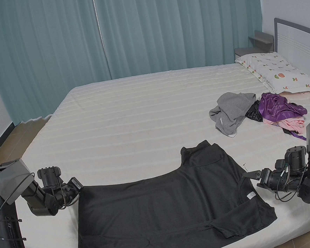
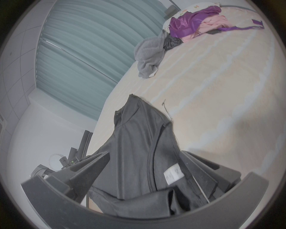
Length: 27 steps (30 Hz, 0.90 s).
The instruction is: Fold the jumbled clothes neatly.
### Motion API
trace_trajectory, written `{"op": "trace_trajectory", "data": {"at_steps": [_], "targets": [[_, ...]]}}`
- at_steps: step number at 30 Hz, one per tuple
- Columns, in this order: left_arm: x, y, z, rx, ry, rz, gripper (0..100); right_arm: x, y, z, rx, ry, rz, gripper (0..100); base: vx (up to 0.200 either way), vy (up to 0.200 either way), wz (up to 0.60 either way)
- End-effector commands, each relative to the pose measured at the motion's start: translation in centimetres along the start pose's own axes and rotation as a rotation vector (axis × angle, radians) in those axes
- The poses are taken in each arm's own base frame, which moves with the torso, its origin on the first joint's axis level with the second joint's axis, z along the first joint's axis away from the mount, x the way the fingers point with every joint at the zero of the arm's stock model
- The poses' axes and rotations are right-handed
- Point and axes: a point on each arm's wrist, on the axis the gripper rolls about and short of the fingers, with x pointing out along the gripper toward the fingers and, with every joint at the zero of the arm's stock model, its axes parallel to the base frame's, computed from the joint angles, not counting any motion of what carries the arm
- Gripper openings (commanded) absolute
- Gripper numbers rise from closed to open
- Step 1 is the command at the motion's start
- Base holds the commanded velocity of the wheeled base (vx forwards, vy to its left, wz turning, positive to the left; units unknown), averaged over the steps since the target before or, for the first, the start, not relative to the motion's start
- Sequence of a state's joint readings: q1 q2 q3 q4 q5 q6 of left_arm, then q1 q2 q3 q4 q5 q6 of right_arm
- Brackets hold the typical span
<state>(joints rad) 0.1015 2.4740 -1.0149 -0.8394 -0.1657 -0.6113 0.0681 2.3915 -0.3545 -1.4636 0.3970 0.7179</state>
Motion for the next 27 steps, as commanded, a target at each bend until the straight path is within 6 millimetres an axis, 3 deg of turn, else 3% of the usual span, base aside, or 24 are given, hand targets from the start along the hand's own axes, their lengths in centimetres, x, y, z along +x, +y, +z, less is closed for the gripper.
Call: {"op": "trace_trajectory", "data": {"at_steps": [1, 4, 11, 14, 19, 27], "targets": [[-0.5, -0.5, 1.0, -0.023, -0.055, -0.026, 0, 1.7, 1.5, 0.6, -0.046, -0.041, 0.022, 100, 0.0, 0.0, 0.0], [-0.5, -0.5, 1.0, -0.02, -0.077, -0.042, 0, 2.7, 2.2, 1.0, -0.061, -0.047, 0.024, 100, 0.0, 0.0, 0.0], [-0.5, -0.6, 1.1, -0.022, -0.084, -0.047, 0, 5.6, 4.7, 4.0, -0.103, -0.069, 0.031, 100, 0.0, 0.0, 0.0], [-0.5, -0.5, 1.1, -0.025, -0.084, -0.046, 0, 7.8, 5.6, 5.8, -0.148, -0.088, -0.018, 100, 0.0, 0.0, 0.0], [-0.5, -0.5, 1.0, -0.025, -0.079, -0.044, 0, 11.3, 6.6, 6.5, -0.204, -0.089, -0.046, 100, 0.0, 0.0, 0.0], [-0.4, -0.3, 0.9, -0.026, -0.076, -0.04, 0, 15.7, 6.3, 7.4, -0.206, -0.037, -0.092, 100, 0.0, 0.0, 0.0]]}}
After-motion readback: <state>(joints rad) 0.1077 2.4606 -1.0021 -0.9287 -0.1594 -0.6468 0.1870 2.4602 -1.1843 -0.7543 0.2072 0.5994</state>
